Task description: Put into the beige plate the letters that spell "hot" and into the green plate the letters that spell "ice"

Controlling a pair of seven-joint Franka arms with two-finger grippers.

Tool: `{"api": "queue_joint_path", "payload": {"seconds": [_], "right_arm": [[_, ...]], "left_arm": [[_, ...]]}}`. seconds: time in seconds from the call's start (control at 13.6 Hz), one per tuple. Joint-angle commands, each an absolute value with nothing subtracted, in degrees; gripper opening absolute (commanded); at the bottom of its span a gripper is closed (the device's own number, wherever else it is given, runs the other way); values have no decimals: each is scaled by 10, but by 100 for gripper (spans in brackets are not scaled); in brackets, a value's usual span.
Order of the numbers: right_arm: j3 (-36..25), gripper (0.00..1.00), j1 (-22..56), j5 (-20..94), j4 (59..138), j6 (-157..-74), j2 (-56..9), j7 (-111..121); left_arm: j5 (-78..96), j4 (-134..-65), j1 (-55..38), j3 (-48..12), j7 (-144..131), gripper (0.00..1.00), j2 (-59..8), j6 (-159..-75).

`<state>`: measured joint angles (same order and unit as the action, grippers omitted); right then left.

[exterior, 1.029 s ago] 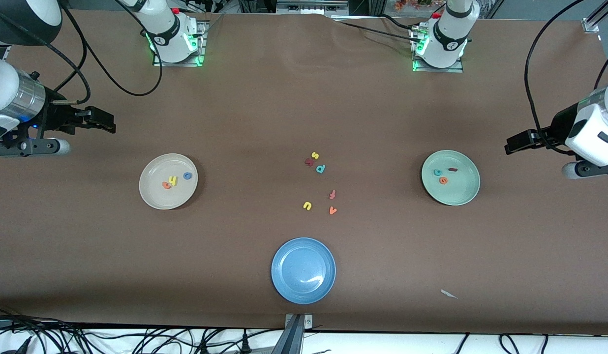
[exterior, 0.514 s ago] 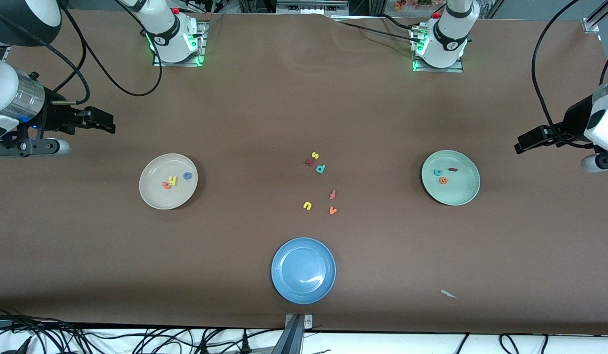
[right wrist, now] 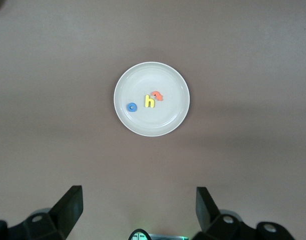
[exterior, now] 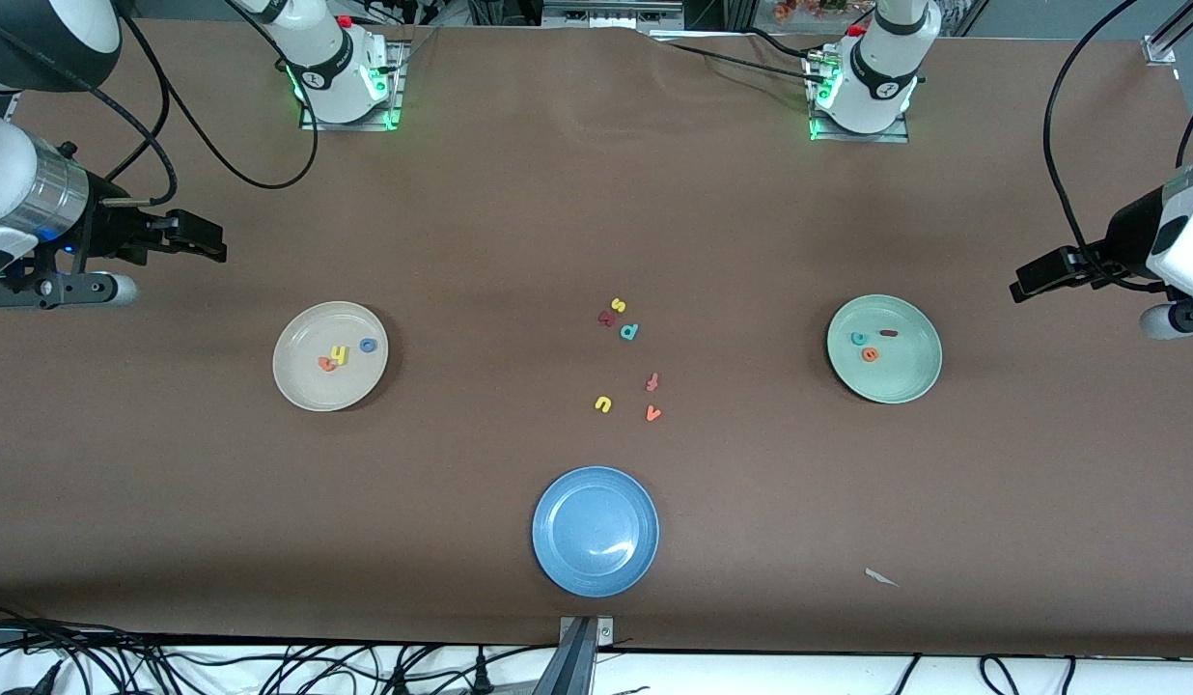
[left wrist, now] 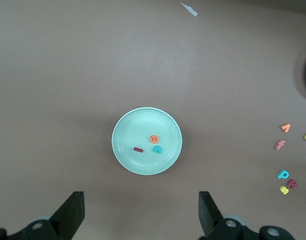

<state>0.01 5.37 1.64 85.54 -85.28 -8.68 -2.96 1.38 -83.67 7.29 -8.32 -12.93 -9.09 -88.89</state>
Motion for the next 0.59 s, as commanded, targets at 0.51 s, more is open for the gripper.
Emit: {"api": "queue_joint_path", "payload": {"seconds": [0.51], "right_arm": [[3, 100, 47, 28, 847, -855, -91, -18]], "left_arm": [[25, -848, 75, -79, -78, 100, -82, -892]]}}
